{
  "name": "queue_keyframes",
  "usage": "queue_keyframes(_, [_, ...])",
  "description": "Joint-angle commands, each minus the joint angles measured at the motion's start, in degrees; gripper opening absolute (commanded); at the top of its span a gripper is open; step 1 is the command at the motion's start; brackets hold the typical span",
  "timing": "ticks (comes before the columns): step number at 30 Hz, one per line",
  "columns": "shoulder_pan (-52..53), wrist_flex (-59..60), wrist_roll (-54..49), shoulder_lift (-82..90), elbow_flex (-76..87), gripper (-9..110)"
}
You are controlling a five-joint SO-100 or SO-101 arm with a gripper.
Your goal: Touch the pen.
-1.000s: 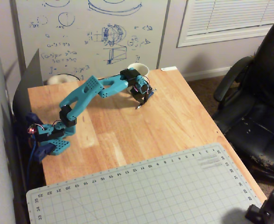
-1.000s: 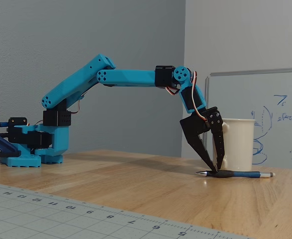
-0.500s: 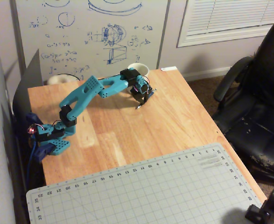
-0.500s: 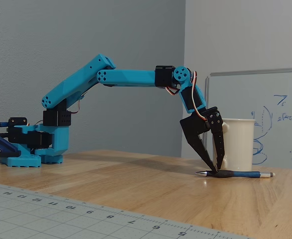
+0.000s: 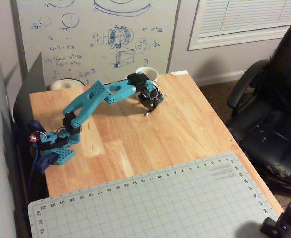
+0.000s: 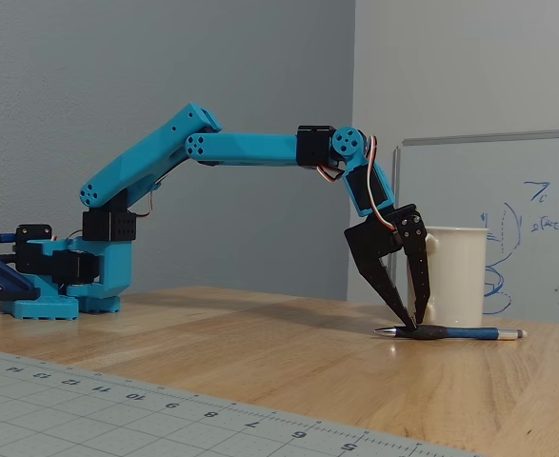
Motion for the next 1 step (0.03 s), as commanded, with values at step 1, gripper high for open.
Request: queue_keyframes(1, [-0.7, -0.62, -0.62, 2.55, -5.54, 1])
